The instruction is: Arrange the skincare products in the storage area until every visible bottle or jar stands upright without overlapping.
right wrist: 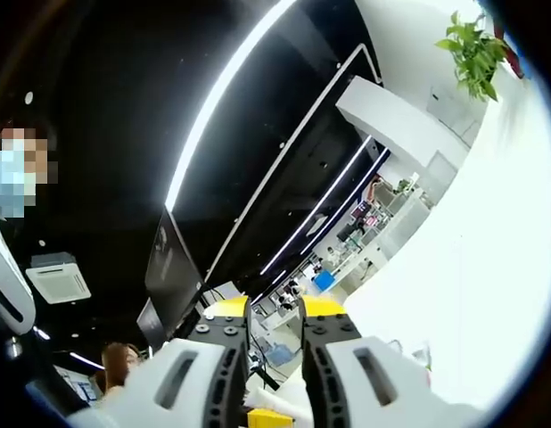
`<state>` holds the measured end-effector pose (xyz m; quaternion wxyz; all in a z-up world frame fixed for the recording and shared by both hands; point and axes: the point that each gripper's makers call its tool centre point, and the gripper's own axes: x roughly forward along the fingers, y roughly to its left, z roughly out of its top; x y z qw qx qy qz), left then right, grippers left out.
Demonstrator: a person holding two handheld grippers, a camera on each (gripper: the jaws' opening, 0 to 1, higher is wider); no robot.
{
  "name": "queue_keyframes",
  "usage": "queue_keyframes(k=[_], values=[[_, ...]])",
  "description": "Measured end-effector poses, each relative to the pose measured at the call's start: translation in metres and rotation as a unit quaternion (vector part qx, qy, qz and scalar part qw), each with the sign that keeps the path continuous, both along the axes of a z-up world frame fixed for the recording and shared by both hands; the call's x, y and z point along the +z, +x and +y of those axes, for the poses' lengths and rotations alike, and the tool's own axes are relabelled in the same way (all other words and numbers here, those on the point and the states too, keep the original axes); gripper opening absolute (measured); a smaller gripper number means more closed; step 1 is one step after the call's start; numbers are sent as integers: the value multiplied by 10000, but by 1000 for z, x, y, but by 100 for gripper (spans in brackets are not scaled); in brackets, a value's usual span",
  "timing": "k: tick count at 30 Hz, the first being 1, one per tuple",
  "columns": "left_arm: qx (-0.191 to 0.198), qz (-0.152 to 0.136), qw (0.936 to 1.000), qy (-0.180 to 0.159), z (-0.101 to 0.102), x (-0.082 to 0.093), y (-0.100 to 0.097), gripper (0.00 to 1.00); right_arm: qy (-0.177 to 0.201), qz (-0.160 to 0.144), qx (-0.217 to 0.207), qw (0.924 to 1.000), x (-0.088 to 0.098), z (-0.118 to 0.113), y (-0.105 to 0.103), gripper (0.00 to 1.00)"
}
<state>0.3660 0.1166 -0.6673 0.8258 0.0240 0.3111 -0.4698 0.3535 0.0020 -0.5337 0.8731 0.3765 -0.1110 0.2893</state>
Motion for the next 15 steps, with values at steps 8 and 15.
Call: queue_keyframes(k=[8, 15], values=[[-379, -267, 9976, 518, -9, 4, -2, 5, -73, -7, 33, 10000, 0, 3, -1, 22], [-779, -457, 9926, 809, -32, 5, -12, 5, -38, -8, 45, 10000, 0, 3, 0, 23]])
